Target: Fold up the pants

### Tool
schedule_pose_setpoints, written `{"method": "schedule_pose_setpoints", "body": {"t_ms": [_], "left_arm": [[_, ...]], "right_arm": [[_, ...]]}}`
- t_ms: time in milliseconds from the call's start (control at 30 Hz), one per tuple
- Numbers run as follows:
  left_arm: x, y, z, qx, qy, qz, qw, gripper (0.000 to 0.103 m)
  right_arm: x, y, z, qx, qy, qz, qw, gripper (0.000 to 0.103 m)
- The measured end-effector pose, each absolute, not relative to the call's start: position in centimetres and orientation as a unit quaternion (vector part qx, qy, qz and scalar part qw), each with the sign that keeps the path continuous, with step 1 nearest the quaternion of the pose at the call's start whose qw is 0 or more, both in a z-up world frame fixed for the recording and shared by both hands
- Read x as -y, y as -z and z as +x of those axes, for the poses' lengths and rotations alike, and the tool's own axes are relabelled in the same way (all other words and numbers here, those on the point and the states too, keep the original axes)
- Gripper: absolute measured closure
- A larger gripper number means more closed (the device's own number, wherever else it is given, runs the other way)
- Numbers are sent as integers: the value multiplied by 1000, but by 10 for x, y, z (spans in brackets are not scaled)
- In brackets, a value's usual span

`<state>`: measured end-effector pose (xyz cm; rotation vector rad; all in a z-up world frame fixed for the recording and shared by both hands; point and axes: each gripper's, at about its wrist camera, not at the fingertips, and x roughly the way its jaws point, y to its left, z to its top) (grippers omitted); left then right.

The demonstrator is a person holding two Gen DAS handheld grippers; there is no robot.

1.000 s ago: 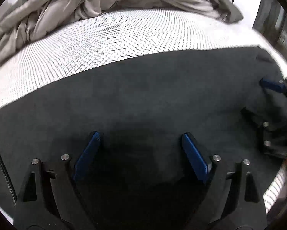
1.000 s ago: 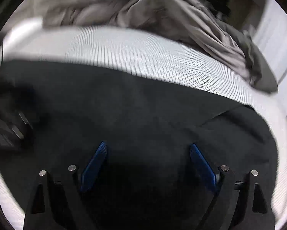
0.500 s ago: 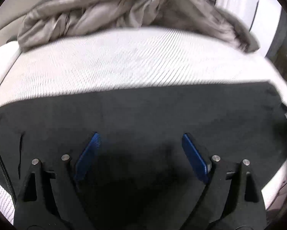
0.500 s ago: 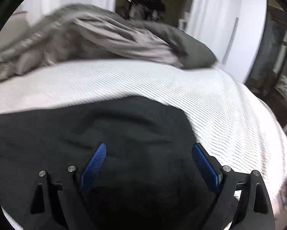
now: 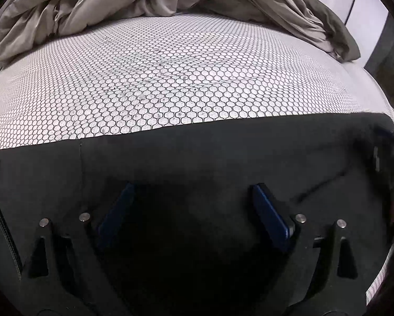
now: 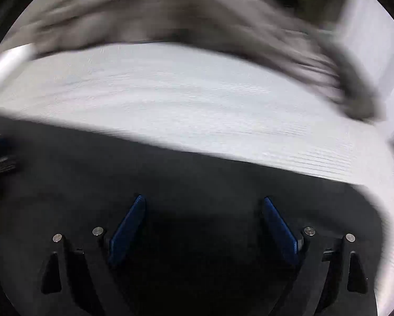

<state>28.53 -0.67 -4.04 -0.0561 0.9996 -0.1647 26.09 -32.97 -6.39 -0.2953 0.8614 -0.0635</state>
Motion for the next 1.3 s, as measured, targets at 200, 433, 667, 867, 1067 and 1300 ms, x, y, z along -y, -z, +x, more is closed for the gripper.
{"method": "schedule_pose_setpoints", "body": {"t_ms": [200, 433, 667, 867, 1067, 1300], "left_arm": [[11, 39, 281, -477, 83, -23, 875, 12], [41, 16, 262, -446, 115, 48, 886, 16], [-15, 39, 270, -478, 68, 15, 876, 14], [-109, 40, 235, -455, 1, -15, 891, 11], [-63, 17, 187, -427, 110, -41, 897, 12], [-12, 46, 191, -465, 132, 51, 874, 11]], "right_arm": [[436, 55, 246, -419, 106, -4, 902, 27], [346, 23, 208, -372, 31, -91, 923, 20], [268, 74, 180, -415, -52, -211, 884, 19], [305, 73, 178, -428, -33, -148, 891, 14], [258, 40, 141, -385, -72, -175, 904, 14], [224, 75, 123, -417, -114, -218, 875, 14]]}}
